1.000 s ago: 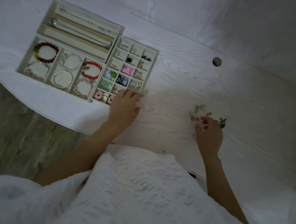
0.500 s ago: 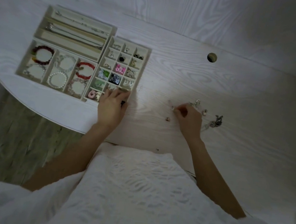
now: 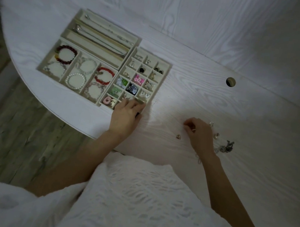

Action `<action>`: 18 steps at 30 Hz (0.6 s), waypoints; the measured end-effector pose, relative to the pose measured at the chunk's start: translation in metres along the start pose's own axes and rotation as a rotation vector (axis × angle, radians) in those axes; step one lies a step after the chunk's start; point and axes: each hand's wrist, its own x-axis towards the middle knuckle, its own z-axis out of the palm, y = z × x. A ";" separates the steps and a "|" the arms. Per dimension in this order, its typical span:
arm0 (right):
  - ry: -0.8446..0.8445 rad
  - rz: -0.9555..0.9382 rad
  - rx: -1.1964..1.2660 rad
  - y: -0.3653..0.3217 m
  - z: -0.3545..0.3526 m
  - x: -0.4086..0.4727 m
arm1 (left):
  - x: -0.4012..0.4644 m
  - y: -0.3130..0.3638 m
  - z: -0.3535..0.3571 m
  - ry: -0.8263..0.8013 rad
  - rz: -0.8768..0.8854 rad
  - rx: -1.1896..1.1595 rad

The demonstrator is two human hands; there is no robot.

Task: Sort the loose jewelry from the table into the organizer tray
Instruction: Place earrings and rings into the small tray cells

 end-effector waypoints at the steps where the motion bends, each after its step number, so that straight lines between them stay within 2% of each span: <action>1: 0.005 -0.003 -0.004 -0.004 0.000 0.003 | 0.000 -0.002 0.000 -0.004 -0.004 -0.010; 5: 0.016 -0.029 0.041 -0.031 0.001 0.021 | 0.002 -0.006 0.001 0.006 0.009 -0.042; 8: 0.006 -0.037 0.168 -0.062 0.002 0.044 | 0.005 -0.013 -0.007 0.082 -0.003 -0.082; 11: -0.005 -0.092 0.233 -0.097 0.007 0.075 | 0.009 -0.035 -0.022 0.189 -0.110 -0.159; 13: -0.031 -0.142 0.190 -0.116 0.015 0.103 | 0.011 -0.058 -0.031 0.239 -0.206 -0.187; 18: -0.088 -0.094 0.092 -0.144 0.038 0.152 | 0.018 -0.099 -0.040 0.223 -0.346 -0.192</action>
